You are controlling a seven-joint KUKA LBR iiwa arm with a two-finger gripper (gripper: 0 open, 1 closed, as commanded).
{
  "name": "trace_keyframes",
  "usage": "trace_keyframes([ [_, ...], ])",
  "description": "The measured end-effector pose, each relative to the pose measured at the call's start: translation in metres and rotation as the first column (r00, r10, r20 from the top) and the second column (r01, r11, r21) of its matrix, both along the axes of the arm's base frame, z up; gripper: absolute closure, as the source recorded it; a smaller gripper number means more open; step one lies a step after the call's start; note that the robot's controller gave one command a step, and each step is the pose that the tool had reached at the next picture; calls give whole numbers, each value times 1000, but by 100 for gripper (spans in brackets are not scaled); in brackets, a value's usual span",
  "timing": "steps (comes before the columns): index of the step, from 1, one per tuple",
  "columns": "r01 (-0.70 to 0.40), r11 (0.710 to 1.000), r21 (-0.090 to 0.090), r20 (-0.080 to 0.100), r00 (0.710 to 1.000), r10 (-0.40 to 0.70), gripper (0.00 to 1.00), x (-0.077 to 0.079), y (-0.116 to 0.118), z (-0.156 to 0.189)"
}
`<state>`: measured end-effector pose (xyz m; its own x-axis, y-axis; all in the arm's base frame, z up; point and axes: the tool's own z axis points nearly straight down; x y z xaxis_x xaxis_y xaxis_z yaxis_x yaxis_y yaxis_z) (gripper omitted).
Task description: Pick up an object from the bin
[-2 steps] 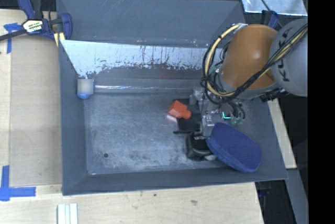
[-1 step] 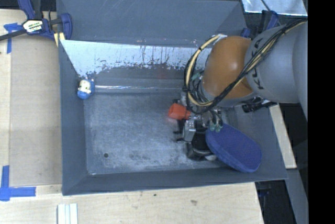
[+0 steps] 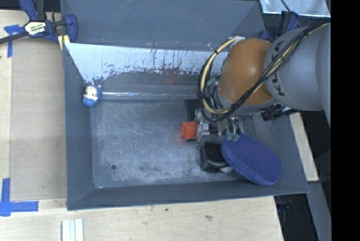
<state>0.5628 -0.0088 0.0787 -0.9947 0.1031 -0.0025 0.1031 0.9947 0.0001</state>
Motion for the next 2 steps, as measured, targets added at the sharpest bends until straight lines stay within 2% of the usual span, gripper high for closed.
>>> trace_keyframes([
  [1,-38,999,-2,11,999,38,100,16,-14,88],
  [2,-22,1000,-2,11,1000,22,100,36,-33,156],
])
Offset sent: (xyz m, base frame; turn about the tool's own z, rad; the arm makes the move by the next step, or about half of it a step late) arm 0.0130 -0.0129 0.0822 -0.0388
